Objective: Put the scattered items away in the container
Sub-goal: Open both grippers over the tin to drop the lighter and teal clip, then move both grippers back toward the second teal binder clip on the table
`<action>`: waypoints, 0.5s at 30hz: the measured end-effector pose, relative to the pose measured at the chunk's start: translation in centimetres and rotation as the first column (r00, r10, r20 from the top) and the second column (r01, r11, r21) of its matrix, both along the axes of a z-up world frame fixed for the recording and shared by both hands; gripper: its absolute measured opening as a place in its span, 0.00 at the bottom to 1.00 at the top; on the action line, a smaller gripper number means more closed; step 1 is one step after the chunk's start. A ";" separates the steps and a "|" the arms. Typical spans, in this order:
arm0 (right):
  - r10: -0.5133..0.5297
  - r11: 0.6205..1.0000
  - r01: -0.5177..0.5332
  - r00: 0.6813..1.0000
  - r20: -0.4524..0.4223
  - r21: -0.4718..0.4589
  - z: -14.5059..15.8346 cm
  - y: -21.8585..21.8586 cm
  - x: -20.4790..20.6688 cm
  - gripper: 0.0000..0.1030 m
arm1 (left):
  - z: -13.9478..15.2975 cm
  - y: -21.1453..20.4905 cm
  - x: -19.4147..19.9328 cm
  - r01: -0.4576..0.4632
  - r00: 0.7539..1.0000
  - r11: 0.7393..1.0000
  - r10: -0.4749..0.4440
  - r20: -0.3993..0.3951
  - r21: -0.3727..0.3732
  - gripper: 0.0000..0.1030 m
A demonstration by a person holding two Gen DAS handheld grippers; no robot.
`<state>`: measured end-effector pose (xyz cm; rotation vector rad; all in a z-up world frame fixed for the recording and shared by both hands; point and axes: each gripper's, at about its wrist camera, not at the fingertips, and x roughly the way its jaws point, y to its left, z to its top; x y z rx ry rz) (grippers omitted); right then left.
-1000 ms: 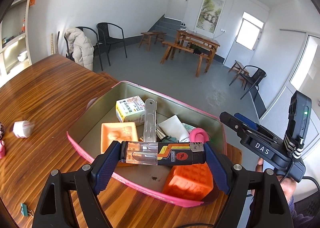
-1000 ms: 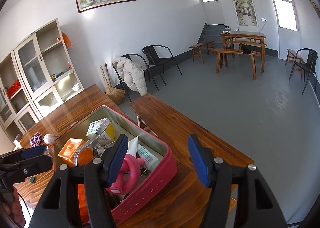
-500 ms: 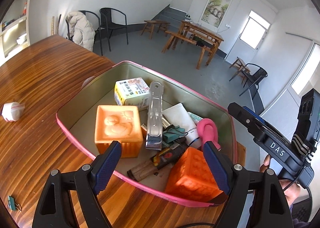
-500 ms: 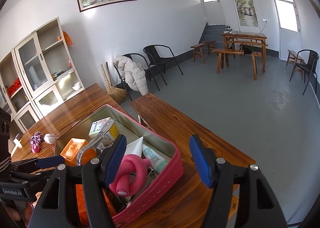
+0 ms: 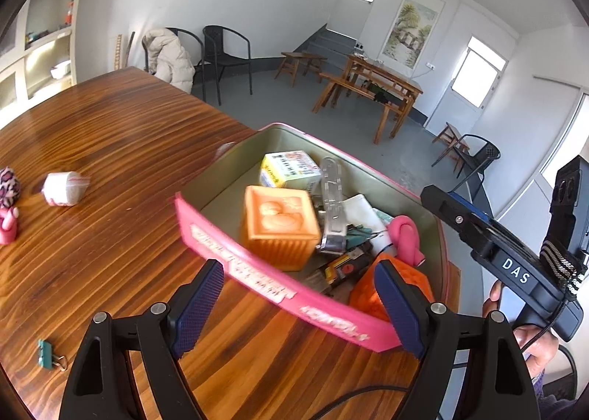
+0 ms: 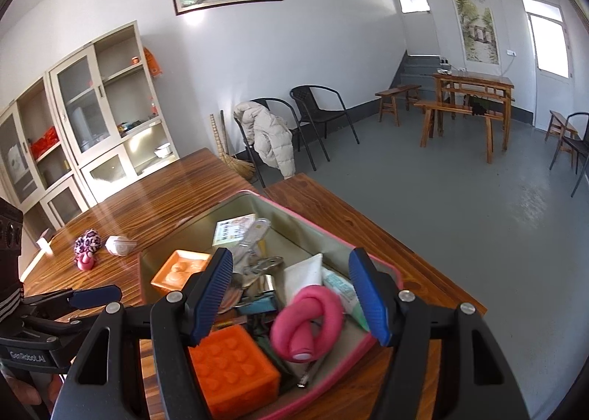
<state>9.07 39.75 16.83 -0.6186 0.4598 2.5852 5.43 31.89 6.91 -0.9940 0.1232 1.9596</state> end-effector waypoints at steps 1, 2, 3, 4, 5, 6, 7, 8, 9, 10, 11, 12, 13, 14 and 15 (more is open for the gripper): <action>0.012 1.000 -0.012 1.000 -0.002 0.004 0.2 -0.5 -0.2 0.68 | 0.0 -0.7 -0.2 -0.014 1.000 1.000 0.014 -0.002 -0.002 0.83; 0.024 1.000 -0.024 1.000 -0.003 0.007 0.3 -1.0 -0.5 0.68 | 0.0 -1.5 -0.5 -0.032 0.999 0.999 0.032 -0.006 -0.005 0.83; 0.036 0.999 -0.036 0.999 -0.004 0.008 0.4 -1.5 -0.8 0.68 | 0.0 -2.3 -0.8 -0.050 0.999 0.999 0.050 -0.013 -0.009 0.83; 0.050 0.999 -0.050 0.999 -0.005 0.008 0.4 -2.1 -1.0 0.68 | 0.0 -3.2 -1.0 -0.071 0.997 0.997 0.071 -0.023 -0.016 0.83; 0.066 0.998 -0.066 0.998 -0.006 0.009 0.5 -2.6 -1.2 0.68 | -0.1 -4.2 -1.2 -0.097 0.995 0.995 0.096 -0.040 -0.026 0.83; 0.083 0.997 -0.082 0.997 -0.005 0.010 0.6 -3.2 -1.5 0.68 | -0.2 -5.2 -1.3 -0.123 0.991 0.992 0.120 -0.058 -0.041 0.83; 0.101 0.995 -0.101 0.995 -0.005 0.010 0.6 -3.8 -1.8 0.68 | -0.4 -6.1 -1.5 -0.148 0.987 0.987 0.143 -0.073 -0.056 0.83; 0.119 0.993 -0.119 0.993 -0.005 0.011 0.7 -4.4 -2.0 0.68 | -0.7 -7.3 -1.7 -0.174 0.982 0.982 0.167 -0.088 -0.072 0.83; 0.137 0.990 -0.137 0.991 -0.004 0.012 0.7 -5.1 -2.4 0.68 | -1.0 -8.5 -1.9 -0.196 0.977 0.977 0.188 -0.098 -0.087 0.83; 0.157 0.988 -0.157 0.988 -0.003 0.012 0.7 -5.7 -2.7 0.68 | -1.4 -9.7 -2.2 -0.219 0.972 0.970 0.208 -0.107 -0.104 0.83; 0.178 0.984 -0.178 0.984 0.000 0.010 0.6 -6.5 -3.1 0.68 | -1.7 -11.0 -2.4 -0.248 0.965 0.961 0.234 -0.115 -0.120 0.83; 0.201 0.980 -0.201 0.980 0.004 0.006 0.5 -7.3 -3.5 0.68 | -2.1 -12.4 -2.6 -0.279 0.957 0.952 0.264 -0.121 -0.128 0.83; 0.224 0.974 -0.224 0.974 0.011 0.004 0.3 -8.0 -3.9 0.68 | -2.4 -13.6 -2.8 -0.308 0.948 0.942 0.293 -0.122 -0.132 0.83; 0.249 0.968 -0.249 0.968 0.019 0.004 0.1 -8.9 -4.2 0.68 | -2.9 -15.0 -3.0 -0.338 0.939 0.931 0.324 -0.115 -0.134 0.83; 0.275 0.961 -0.275 0.961 0.028 0.005 -0.1 -9.7 -4.7 0.68 | -3.2 -16.4 -3.2 -0.361 0.931 0.923 0.349 -0.103 -0.134 0.83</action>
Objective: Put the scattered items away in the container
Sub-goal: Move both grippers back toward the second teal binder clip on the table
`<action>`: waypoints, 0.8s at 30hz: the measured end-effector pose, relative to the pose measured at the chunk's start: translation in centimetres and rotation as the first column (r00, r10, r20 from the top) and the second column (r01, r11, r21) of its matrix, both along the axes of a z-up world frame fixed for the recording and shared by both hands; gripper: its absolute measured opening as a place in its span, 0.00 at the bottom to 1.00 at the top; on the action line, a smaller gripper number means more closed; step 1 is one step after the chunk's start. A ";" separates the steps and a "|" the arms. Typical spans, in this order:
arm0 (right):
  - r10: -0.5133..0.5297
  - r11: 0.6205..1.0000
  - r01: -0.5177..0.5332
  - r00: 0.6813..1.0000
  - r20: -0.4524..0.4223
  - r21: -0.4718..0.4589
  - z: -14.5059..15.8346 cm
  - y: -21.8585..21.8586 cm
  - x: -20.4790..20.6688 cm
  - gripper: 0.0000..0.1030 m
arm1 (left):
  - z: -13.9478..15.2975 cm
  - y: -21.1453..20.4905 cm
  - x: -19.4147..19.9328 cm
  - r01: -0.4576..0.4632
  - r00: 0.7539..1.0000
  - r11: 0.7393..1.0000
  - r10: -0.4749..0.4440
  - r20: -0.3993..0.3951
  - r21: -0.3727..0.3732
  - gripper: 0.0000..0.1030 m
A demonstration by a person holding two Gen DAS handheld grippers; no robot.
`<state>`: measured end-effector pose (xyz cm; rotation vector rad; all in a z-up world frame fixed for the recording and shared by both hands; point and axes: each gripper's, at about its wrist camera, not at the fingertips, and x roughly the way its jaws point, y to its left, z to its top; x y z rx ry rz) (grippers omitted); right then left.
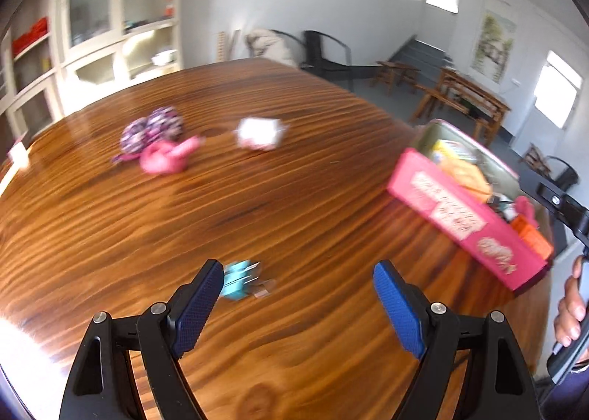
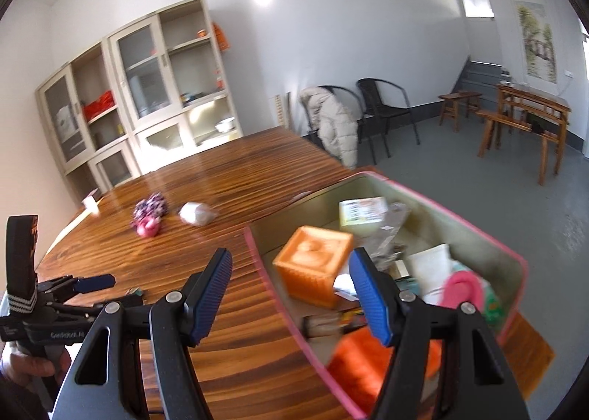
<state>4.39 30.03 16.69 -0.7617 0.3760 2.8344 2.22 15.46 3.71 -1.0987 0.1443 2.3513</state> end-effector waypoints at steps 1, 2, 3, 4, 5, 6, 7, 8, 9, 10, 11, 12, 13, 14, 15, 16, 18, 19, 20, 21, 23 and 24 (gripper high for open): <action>0.034 0.999 -0.034 0.999 0.008 0.003 -0.2 -0.9 -0.5 0.68 | -0.3 -1.2 -0.2 -0.024 1.000 1.000 0.023 0.011 0.005 0.83; 0.067 0.998 -0.067 0.998 0.016 0.005 -0.4 -1.7 -1.0 0.68 | -0.6 -2.4 -0.5 -0.049 0.999 0.999 0.049 0.019 0.009 0.83; 0.105 0.994 -0.106 0.994 0.024 0.009 -0.7 -2.6 -1.4 0.68 | -0.9 -3.4 -0.7 -0.074 0.997 0.997 0.073 0.022 0.010 0.83; 0.150 0.989 -0.150 0.988 0.032 0.013 -0.9 -3.6 -1.9 0.68 | -1.0 -4.4 -0.9 -0.096 0.995 0.995 0.096 0.022 0.010 0.83; 0.191 0.981 -0.192 0.981 0.041 0.018 -1.2 -4.4 -2.4 0.68 | -1.1 -5.3 -1.0 -0.118 0.993 0.993 0.118 0.021 0.011 0.83; 0.231 0.972 -0.233 0.971 0.052 0.023 -1.5 -5.3 -2.9 0.68 | -1.0 -6.0 -1.1 -0.134 0.991 0.991 0.134 0.021 0.014 0.83; 0.278 0.959 -0.280 0.958 0.067 0.028 -1.9 -6.2 -3.6 0.69 | -1.0 -6.7 -1.3 -0.147 0.989 0.989 0.146 0.021 0.019 0.83; 0.318 0.947 -0.321 0.945 0.082 0.031 -2.3 -7.3 -4.3 0.69 | -0.9 -7.2 -1.3 -0.158 0.987 0.987 0.157 0.021 0.024 0.83; 0.353 0.934 -0.357 0.931 0.094 0.031 -2.7 -8.2 -4.9 0.69 | -0.9 -7.8 -1.4 -0.167 0.986 0.986 0.166 0.020 0.026 0.83; 0.388 0.919 -0.393 0.915 0.107 0.029 -3.0 -9.0 -5.5 0.69 | -0.9 -8.2 -1.5 -0.175 0.984 0.984 0.175 0.021 0.025 0.83; 0.419 0.904 -0.426 0.900 0.118 0.031 -3.4 -9.9 -6.0 0.69 | -1.0 -8.6 -1.5 -0.182 0.983 0.983 0.182 0.022 0.024 0.83; 0.446 0.890 -0.454 0.886 0.130 0.036 -3.7 -10.7 -6.5 0.69 | -1.0 -8.9 -1.6 -0.189 0.982 0.982 0.189 0.024 0.022 0.83; 0.476 0.873 -0.486 0.868 0.143 0.040 -4.0 -11.4 -7.0 0.69 | -1.1 -9.1 -1.7 -0.195 0.981 0.981 0.194 0.027 0.019 0.83; 0.502 0.857 -0.513 0.851 0.155 0.043 -4.4 -12.2 -7.5 0.69 | -1.1 -9.2 -1.7 -0.198 0.980 0.980 0.198 0.031 0.018 0.83; 0.523 0.843 -0.536 0.836 0.168 0.046 -4.7 -12.8 -8.1 0.69 | -1.2 -9.3 -1.8 -0.199 0.979 0.980 0.199 0.034 0.017 0.83; 0.544 0.826 -0.561 0.818 0.186 0.051 -5.1 -13.4 -8.7 0.69 | -1.2 -9.4 -1.8 -0.201 0.979 0.980 0.200 0.036 0.016 0.83; 0.564 0.806 -0.589 0.795 0.222 0.063 -5.7 -14.1 -9.8 0.69 | -1.3 -9.6 -2.0 -0.202 0.979 0.979 0.202 0.039 0.013 0.83; 0.565 0.801 -0.594 0.790 0.239 0.070 -6.0 -14.4 -10.4 0.69 | -1.3 -9.6 -2.0 -0.201 0.979 0.980 0.200 0.040 0.012 0.83; 0.567 0.798 -0.599 0.785 0.249 0.073 -6.2 -14.5 -10.9 0.69 | -1.3 -9.6 -1.9 -0.200 0.979 0.980 0.199 0.040 0.010 0.83; 0.573 0.793 -0.606 0.779 0.254 0.071 -6.3 -14.5 -11.4 0.69 | -1.3 -9.5 -2.0 -0.199 0.979 0.980 0.199 0.041 0.008 0.83; 0.584 0.783 -0.619 0.768 0.264 0.068 -6.5 -14.5 -12.2 0.69 | -1.5 -9.3 -2.0 -0.196 0.980 0.981 0.196 0.044 0.001 0.83; 0.591 0.776 -0.627 0.761 0.268 0.069 -6.5 -14.5 -12.5 0.69 | -1.6 -9.3 -2.1 -0.195 0.980 0.981 0.195 0.047 -0.003 0.83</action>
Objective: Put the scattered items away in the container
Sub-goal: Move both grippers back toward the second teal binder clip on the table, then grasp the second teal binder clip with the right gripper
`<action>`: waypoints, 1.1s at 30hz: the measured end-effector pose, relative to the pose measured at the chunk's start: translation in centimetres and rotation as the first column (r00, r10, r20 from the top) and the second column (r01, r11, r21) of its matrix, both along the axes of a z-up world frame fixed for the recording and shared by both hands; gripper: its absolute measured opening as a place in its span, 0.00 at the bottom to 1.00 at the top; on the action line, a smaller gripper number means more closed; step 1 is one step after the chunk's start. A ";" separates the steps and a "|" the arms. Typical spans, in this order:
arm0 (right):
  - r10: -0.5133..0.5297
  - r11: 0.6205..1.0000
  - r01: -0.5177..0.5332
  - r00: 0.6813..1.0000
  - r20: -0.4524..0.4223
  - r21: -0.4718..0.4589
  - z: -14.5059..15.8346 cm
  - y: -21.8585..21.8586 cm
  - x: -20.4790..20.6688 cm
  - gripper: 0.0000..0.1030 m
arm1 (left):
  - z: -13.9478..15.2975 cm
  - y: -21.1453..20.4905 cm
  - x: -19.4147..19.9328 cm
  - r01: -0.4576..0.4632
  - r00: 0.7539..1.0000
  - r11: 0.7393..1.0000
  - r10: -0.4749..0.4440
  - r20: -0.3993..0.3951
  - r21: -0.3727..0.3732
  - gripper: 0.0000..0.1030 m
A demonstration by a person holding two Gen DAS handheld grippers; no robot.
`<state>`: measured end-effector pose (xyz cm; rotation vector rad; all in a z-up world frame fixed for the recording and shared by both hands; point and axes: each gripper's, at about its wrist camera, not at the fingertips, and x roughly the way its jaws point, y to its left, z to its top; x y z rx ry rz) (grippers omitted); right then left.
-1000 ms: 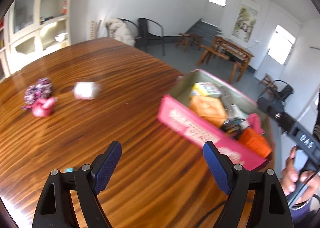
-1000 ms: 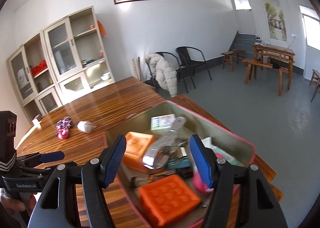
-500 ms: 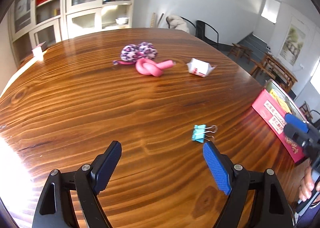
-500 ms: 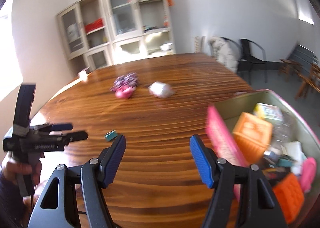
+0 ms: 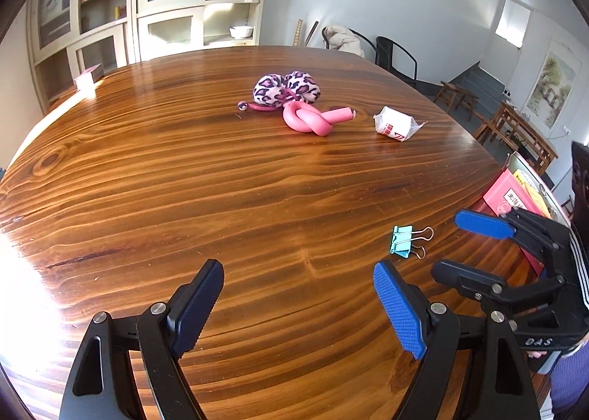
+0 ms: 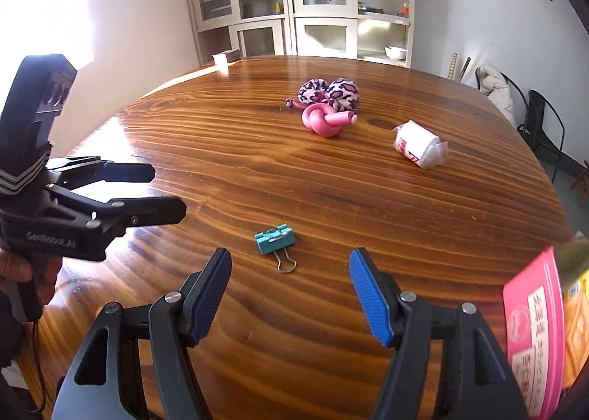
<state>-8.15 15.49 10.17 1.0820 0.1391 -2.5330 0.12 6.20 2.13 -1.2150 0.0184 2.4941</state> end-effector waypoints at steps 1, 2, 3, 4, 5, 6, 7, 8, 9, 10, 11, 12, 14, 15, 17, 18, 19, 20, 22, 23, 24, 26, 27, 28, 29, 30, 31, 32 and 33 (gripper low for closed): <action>0.013 1.000 -0.013 1.000 0.006 0.002 -0.1 -0.1 -0.3 0.69 | -0.1 0.1 -0.1 0.001 1.000 1.000 -0.001 0.004 -0.004 0.83; 0.025 1.000 -0.025 1.000 0.011 0.007 -0.2 -0.2 -0.7 0.69 | -0.2 0.1 -0.1 0.002 1.000 1.000 -0.002 0.007 -0.007 0.83; 0.034 0.999 -0.034 0.999 0.013 0.014 -0.2 -0.4 -0.8 0.69 | -0.3 0.1 -0.1 0.002 1.000 1.000 -0.002 0.010 -0.009 0.83; 0.047 0.999 -0.047 0.999 0.013 0.024 -0.2 -0.6 -1.0 0.69 | -0.3 0.1 -0.2 0.001 1.000 1.000 -0.001 0.012 -0.011 0.83; 0.063 0.997 -0.063 0.998 0.014 0.033 -0.3 -1.0 -1.2 0.69 | -0.4 0.1 -0.2 0.001 1.000 1.000 -0.001 0.014 -0.011 0.83; 0.078 0.996 -0.078 0.997 0.016 0.041 -0.4 -1.3 -1.3 0.69 | -0.4 0.0 -0.2 -0.001 1.000 1.000 0.001 0.016 -0.011 0.83; 0.090 0.995 -0.091 0.996 0.021 0.048 -0.5 -1.5 -1.4 0.69 | -0.5 0.0 -0.3 -0.003 1.000 1.000 0.003 0.018 -0.012 0.83; 0.100 0.993 -0.102 0.995 0.027 0.053 -0.6 -1.8 -1.6 0.68 | -0.5 -0.1 -0.3 -0.005 1.000 1.000 0.006 0.020 -0.012 0.83; 0.110 0.992 -0.112 0.993 0.033 0.058 -0.7 -2.0 -1.7 0.66 | -0.5 -0.2 -0.4 -0.009 1.000 1.000 0.009 0.022 -0.012 0.83; 0.118 0.991 -0.121 0.992 0.038 0.063 -0.8 -2.2 -1.8 0.62 | -0.6 -0.3 -0.5 -0.012 1.000 1.000 0.012 0.024 -0.011 0.83; 0.125 0.989 -0.128 0.991 0.040 0.072 -0.9 -2.4 -2.0 0.60 | -0.6 -0.3 -0.5 -0.014 1.000 1.000 0.015 0.027 -0.011 0.83; 0.131 0.988 -0.134 0.990 0.042 0.082 -1.0 -2.6 -2.1 0.56 | -0.7 -0.4 -0.6 -0.017 0.999 1.000 0.017 0.030 -0.010 0.83; 0.144 0.984 -0.148 0.988 0.049 0.097 -1.2 -2.9 -2.4 0.50 | -0.8 -0.4 -0.6 -0.018 0.999 1.000 0.018 0.035 -0.011 0.83; 0.148 0.983 -0.153 0.987 0.054 0.101 -1.3 -3.0 -2.6 0.48 | -0.9 -0.4 -0.7 -0.017 0.999 1.000 0.018 0.037 -0.012 0.83; 0.158 0.982 -0.163 0.986 0.059 0.099 -1.3 -3.0 -2.9 0.41 | -1.0 -0.3 -0.7 -0.014 0.999 1.000 0.014 0.039 -0.017 0.83; 0.161 0.981 -0.166 0.985 0.057 0.099 -1.3 -3.1 -2.9 0.35 | -1.0 -0.3 -0.7 -0.012 0.999 1.000 0.013 0.039 -0.019 0.83; 0.165 0.980 -0.169 0.985 0.054 0.103 -1.3 -3.1 -2.8 0.29 | -1.1 -0.2 -0.7 -0.011 0.999 1.000 0.012 0.039 -0.021 0.83; 0.167 0.979 -0.172 0.985 0.050 0.110 -1.3 -3.1 -2.7 0.28 | -1.1 -0.2 -0.7 -0.010 0.999 1.000 0.011 0.040 -0.022 0.83; 0.169 0.977 -0.173 0.985 0.044 0.121 -1.3 -3.2 -2.4 0.28 | -1.2 -0.2 -0.8 -0.010 0.999 1.000 0.011 0.042 -0.024 0.83; 0.166 0.978 -0.170 0.985 0.043 0.122 -1.2 -3.2 -2.3 0.28 | -1.3 -0.1 -0.8 -0.010 0.999 1.000 0.011 0.043 -0.025 0.83; 0.160 0.979 -0.164 0.986 0.044 0.120 -1.2 -3.2 -2.3 0.28 | -1.4 -0.1 -0.8 -0.011 0.999 1.000 0.012 0.043 -0.026 0.83; 0.131 0.984 -0.135 0.991 0.039 0.114 -1.2 -2.8 -2.3 0.28 | -1.4 0.0 -0.9 -0.012 0.999 1.000 0.013 0.036 -0.028 0.83; 0.112 0.987 -0.115 0.993 0.032 0.112 -1.1 -2.5 -2.4 0.28 | -1.4 0.0 -0.9 -0.014 0.999 1.000 0.015 0.034 -0.028 0.83; 0.091 0.989 -0.093 0.996 0.024 0.112 -1.0 -2.1 -2.4 0.28 | -1.4 0.0 -1.0 -0.016 0.999 1.000 0.017 0.031 -0.025 0.83; 0.065 0.992 -0.067 0.998 0.019 0.106 -0.9 -1.6 -2.6 0.28 | -1.4 0.1 -1.1 -0.019 0.999 1.000 0.020 0.029 -0.020 0.83; 0.040 0.994 -0.042 0.999 0.019 0.096 -0.8 -1.1 -2.7 0.28 | -1.4 0.2 -1.3 -0.023 0.999 1.000 0.023 0.026 -0.016 0.83; 0.016 0.996 -0.018 1.000 0.021 0.086 -0.8 -0.7 -2.9 0.28 | -1.4 0.4 -1.6 -0.025 0.999 1.000 0.025 0.024 -0.015 0.83; -0.005 0.997 0.003 1.000 0.024 0.082 -0.8 -0.3 -3.0 0.28 | -1.4 0.6 -1.9 -0.025 0.999 1.000 0.025 0.023 -0.017 0.83; -0.023 0.997 0.021 0.999 0.027 0.079 -0.8 0.1 -3.2 0.28 | -1.5 0.8 -2.2 -0.023 1.000 1.000 0.024 0.021 -0.019 0.83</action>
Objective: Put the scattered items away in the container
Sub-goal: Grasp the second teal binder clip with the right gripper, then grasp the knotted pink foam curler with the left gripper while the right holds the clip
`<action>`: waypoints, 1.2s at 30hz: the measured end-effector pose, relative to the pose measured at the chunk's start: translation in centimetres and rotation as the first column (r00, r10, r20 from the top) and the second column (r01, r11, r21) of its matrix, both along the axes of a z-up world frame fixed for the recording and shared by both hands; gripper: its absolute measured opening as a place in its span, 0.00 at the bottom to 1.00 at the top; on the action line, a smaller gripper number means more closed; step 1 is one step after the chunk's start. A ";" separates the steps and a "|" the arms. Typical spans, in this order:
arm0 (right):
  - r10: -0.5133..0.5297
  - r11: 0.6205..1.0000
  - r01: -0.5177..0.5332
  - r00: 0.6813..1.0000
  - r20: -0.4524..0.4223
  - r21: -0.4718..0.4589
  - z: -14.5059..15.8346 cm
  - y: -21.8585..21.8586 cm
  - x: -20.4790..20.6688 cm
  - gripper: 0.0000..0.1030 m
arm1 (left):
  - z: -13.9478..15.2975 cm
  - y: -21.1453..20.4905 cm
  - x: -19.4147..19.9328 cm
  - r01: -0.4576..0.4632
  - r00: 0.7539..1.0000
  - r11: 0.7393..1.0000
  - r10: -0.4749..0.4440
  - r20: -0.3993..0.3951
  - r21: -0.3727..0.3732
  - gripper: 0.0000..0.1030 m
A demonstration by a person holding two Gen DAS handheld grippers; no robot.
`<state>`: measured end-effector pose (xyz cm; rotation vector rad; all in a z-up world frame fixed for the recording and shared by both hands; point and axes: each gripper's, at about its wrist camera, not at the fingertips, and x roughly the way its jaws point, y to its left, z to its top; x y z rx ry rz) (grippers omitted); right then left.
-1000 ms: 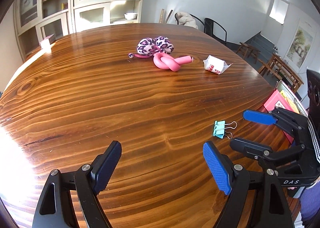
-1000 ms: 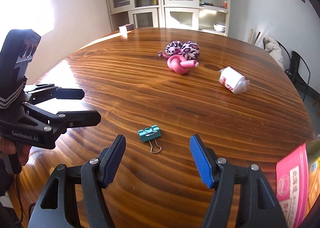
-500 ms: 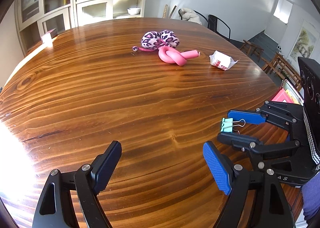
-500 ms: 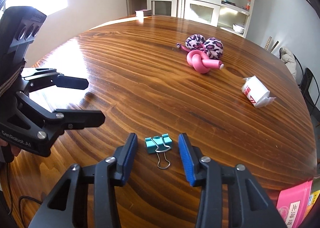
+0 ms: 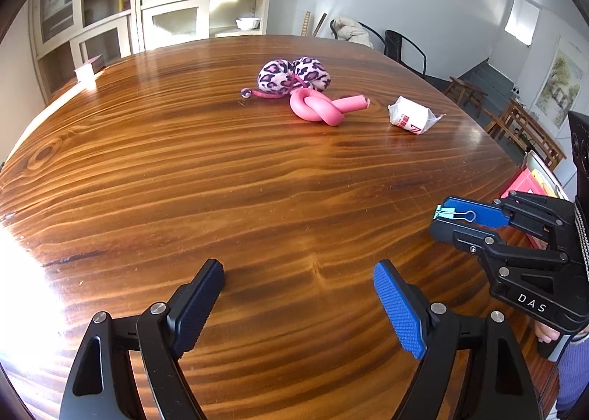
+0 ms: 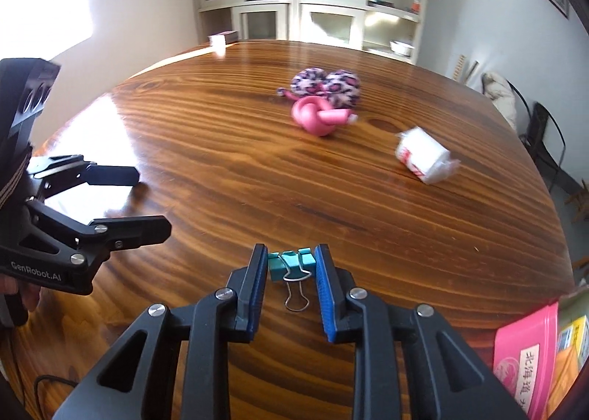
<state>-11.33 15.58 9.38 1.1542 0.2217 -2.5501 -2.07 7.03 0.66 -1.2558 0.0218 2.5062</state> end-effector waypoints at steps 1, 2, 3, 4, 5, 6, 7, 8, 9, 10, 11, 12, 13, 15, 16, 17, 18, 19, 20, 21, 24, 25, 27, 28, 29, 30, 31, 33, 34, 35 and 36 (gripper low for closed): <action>-0.018 1.000 0.018 1.000 0.002 -0.009 0.0 0.4 -0.1 0.28 | 0.0 0.2 -0.3 0.003 1.000 1.000 -0.003 -0.002 -0.001 0.83; -0.035 0.999 0.035 0.999 0.002 -0.020 0.1 0.9 -0.2 0.28 | 0.0 0.5 -0.7 0.005 1.000 1.000 -0.006 -0.002 -0.001 0.83; -0.050 0.998 0.050 0.999 0.000 -0.029 0.2 1.3 -0.2 0.28 | 0.0 0.8 -1.1 0.008 1.000 1.000 -0.008 -0.001 0.002 0.83; -0.066 0.997 0.066 0.998 -0.002 -0.037 0.2 1.7 -0.3 0.28 | 0.0 1.1 -1.5 0.010 1.000 1.000 -0.010 0.001 0.007 0.83; -0.080 0.996 0.080 0.997 -0.004 -0.047 0.3 2.1 -0.3 0.28 | 0.0 1.4 -2.1 0.011 1.000 1.000 -0.011 0.003 0.012 0.83; -0.093 0.994 0.092 0.996 -0.004 -0.056 0.4 2.4 -0.4 0.28 | 0.1 1.7 -2.6 0.013 1.000 1.000 -0.013 0.003 0.017 0.83; -0.106 0.992 0.106 0.994 -0.004 -0.065 0.5 2.8 -0.4 0.28 | 0.1 2.0 -3.1 0.016 1.000 1.000 -0.016 0.003 0.020 0.83; -0.121 0.990 0.120 0.993 -0.005 -0.071 0.6 3.2 -0.5 0.28 | 0.2 2.4 -3.6 0.015 1.000 1.000 -0.015 0.001 0.020 0.83; -0.134 0.988 0.133 0.991 -0.005 -0.076 0.6 3.6 -0.6 0.28 | 0.3 2.7 -4.3 0.011 1.000 1.000 -0.011 -0.004 0.016 0.83; -0.149 0.986 0.148 0.989 -0.003 -0.082 0.7 4.0 -0.6 0.28 | 0.3 3.1 -4.8 0.009 1.000 1.000 -0.009 -0.009 0.014 0.83; -0.163 0.983 0.162 0.987 -0.001 -0.089 0.8 4.3 -0.7 0.28 | 0.4 3.5 -5.4 0.009 1.000 1.000 -0.009 -0.013 0.015 0.83; -0.176 0.980 0.175 0.984 0.001 -0.096 0.8 4.7 -0.8 0.28 | 0.4 3.9 -6.0 0.012 1.000 1.000 -0.011 -0.016 0.017 0.83; -0.187 0.977 0.186 0.982 0.003 -0.101 0.9 5.0 -0.9 0.28 | 0.4 4.3 -6.6 0.014 1.000 1.000 -0.014 -0.018 0.018 0.83; -0.207 0.972 0.206 0.978 0.005 -0.111 1.0 5.5 -0.9 0.28 | 0.4 5.2 -8.0 0.019 1.000 1.000 -0.019 -0.024 0.012 0.83; -0.214 0.970 0.213 0.977 0.006 -0.115 1.1 5.7 -1.0 0.28 | 0.4 5.7 -8.5 0.022 0.999 1.000 -0.022 -0.028 0.007 0.83; -0.219 0.968 0.219 0.976 0.006 -0.120 1.1 5.8 -1.0 0.28 | 0.3 6.2 -9.1 0.026 0.999 1.000 -0.026 -0.034 -0.003 0.83; -0.223 0.967 0.222 0.975 0.006 -0.124 1.2 5.9 -1.0 0.28 | 0.3 6.6 -9.7 0.029 0.999 0.999 -0.029 -0.039 -0.018 0.83; -0.227 0.966 0.226 0.974 0.005 -0.127 1.3 6.0 -1.0 0.28 | 0.2 6.9 -10.3 0.032 0.999 0.999 -0.034 -0.037 -0.034 0.83; -0.229 0.965 0.228 0.973 0.004 -0.130 1.4 6.1 -0.9 0.28 | 0.1 7.2 -10.8 0.038 0.999 0.998 -0.040 -0.032 -0.047 0.83; -0.229 0.965 0.227 0.973 0.003 -0.133 1.4 6.1 -0.9 0.28 | 0.0 7.3 -11.4 0.041 0.999 0.998 -0.043 -0.029 -0.053 0.83; -0.226 0.964 0.224 0.974 0.001 -0.141 1.6 6.1 -0.7 0.28 | 0.0 7.1 -12.8 0.035 0.999 0.997 -0.037 -0.022 -0.062 0.83; -0.225 0.965 0.223 0.974 0.000 -0.142 1.6 6.0 -0.7 0.28 | 0.0 7.0 -13.2 0.035 0.999 0.997 -0.036 -0.017 -0.064 0.83; -0.220 0.966 0.217 0.976 -0.001 -0.142 1.6 5.8 -0.6 0.28 | 0.1 6.7 -14.0 0.029 0.999 0.997 -0.031 -0.018 -0.069 0.83; -0.217 0.966 0.214 0.976 -0.002 -0.141 1.7 5.7 -0.6 0.28 | 0.2 6.6 -14.3 0.027 0.999 0.997 -0.028 -0.018 -0.070 0.83; -0.214 0.967 0.212 0.977 -0.002 -0.140 1.6 5.6 -0.6 0.28 | 0.3 6.6 -14.7 0.027 0.999 0.997 -0.028 -0.018 -0.069 0.83; -0.212 0.968 0.210 0.977 -0.001 -0.139 1.6 5.6 -0.6 0.28 | 0.3 6.5 -14.9 0.029 0.999 0.997 -0.030 -0.018 -0.069 0.83; -0.211 0.968 0.209 0.977 0.000 -0.138 1.6 5.5 -0.6 0.28 | 0.3 6.6 -15.1 0.034 0.999 0.997 -0.035 -0.018 -0.069 0.83; -0.211 0.968 0.209 0.978 0.002 -0.136 1.5 5.5 -0.6 0.28 | 0.5 6.8 -15.5 0.050 0.999 0.996 -0.051 -0.017 -0.068 0.83; -0.212 0.968 0.210 0.977 0.004 -0.135 1.4 5.5 -0.6 0.28 | 0.5 6.9 -15.7 0.058 0.998 0.996 -0.060 -0.017 -0.064 0.83; -0.213 0.968 0.212 0.977 0.005 -0.134 1.4 5.4 -0.6 0.28 | 0.6 6.9 -15.9 0.066 0.998 0.996 -0.067 -0.016 -0.055 0.83; -0.215 0.968 0.214 0.977 0.007 -0.133 1.3 5.4 -0.6 0.28 | 0.6 7.0 -15.9 0.073 0.997 0.997 -0.074 -0.015 -0.038 0.83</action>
